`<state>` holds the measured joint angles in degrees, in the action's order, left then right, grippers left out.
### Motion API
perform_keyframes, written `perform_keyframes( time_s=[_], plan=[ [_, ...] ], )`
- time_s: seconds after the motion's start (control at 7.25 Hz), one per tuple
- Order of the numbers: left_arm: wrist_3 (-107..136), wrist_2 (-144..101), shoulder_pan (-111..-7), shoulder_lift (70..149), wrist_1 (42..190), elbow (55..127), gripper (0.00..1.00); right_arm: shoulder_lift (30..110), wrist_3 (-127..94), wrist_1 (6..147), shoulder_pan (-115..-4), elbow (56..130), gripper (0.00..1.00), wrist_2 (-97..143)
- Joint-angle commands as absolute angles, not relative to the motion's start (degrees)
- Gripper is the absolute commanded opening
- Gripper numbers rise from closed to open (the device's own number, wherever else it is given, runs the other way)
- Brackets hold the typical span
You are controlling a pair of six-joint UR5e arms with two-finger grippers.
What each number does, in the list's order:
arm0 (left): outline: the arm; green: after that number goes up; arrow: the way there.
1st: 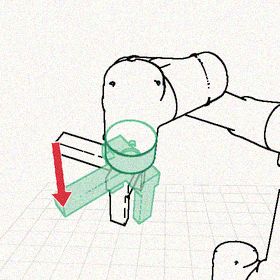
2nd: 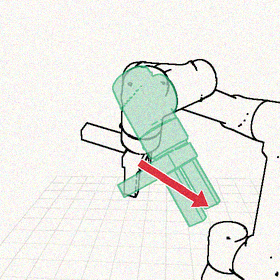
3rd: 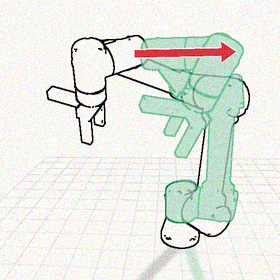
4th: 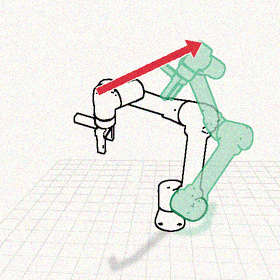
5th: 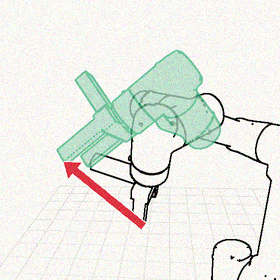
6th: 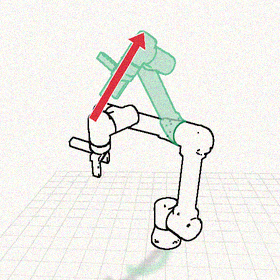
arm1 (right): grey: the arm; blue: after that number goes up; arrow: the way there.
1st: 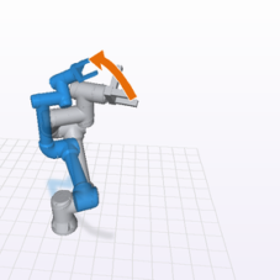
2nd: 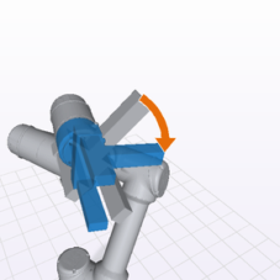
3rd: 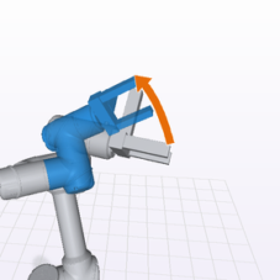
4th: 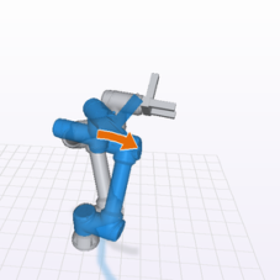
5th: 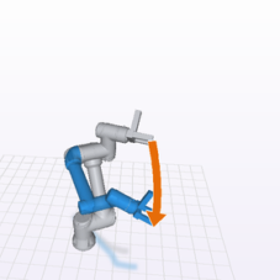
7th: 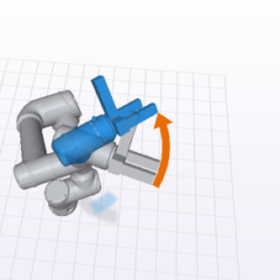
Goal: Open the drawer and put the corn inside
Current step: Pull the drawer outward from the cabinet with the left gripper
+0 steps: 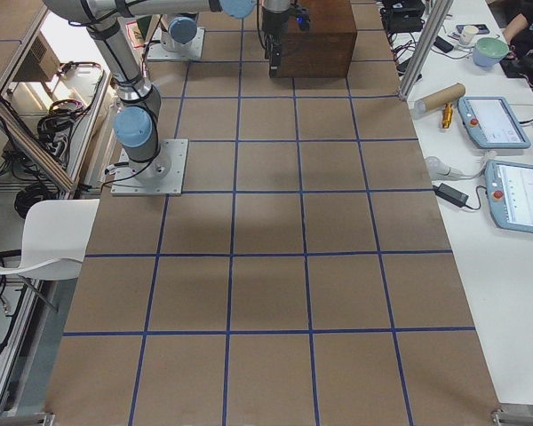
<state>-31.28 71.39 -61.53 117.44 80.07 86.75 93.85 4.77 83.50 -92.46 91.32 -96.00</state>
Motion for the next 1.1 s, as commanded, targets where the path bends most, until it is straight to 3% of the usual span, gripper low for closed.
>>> perform_keyframes(
  time_s=[0.0, 0.97],
  plan=[
    [-31.38, 71.46, -59.43, 117.42, 79.98, 86.66, 1.00, 93.78, 4.83, 83.50, -92.46, 91.32, 1.00, -96.06],
    [-34.36, 71.54, -52.92, 117.42, 79.89, 86.66, 1.00, 93.87, 4.75, 83.50, -92.46, 91.32, 1.00, -96.06]
  ],
)
